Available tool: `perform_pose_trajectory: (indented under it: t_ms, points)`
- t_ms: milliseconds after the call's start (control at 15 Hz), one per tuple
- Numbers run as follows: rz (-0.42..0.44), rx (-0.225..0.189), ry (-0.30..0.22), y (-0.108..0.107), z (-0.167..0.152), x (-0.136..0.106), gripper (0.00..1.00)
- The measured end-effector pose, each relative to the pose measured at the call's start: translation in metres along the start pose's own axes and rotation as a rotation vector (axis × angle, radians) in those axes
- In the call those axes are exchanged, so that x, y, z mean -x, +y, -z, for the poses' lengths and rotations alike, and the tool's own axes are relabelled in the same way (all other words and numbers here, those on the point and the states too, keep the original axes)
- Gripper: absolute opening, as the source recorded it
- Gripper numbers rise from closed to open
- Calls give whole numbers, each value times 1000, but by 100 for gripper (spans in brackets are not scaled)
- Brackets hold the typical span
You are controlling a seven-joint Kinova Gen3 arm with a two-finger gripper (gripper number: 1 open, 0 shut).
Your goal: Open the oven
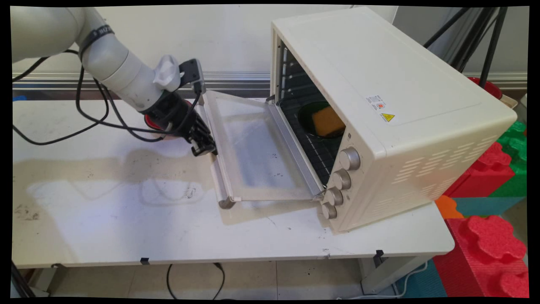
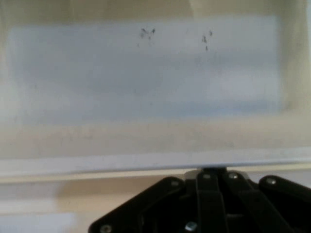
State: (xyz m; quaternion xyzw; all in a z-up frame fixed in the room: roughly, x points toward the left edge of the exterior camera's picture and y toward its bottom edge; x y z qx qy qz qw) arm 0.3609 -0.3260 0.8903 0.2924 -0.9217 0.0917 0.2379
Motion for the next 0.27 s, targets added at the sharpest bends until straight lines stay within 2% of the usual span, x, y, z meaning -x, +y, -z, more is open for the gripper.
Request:
perform_pose_trajectory:
  t_ms: [267]
  points:
    - [-3, -3, -2, 1, -5, 10, 0]
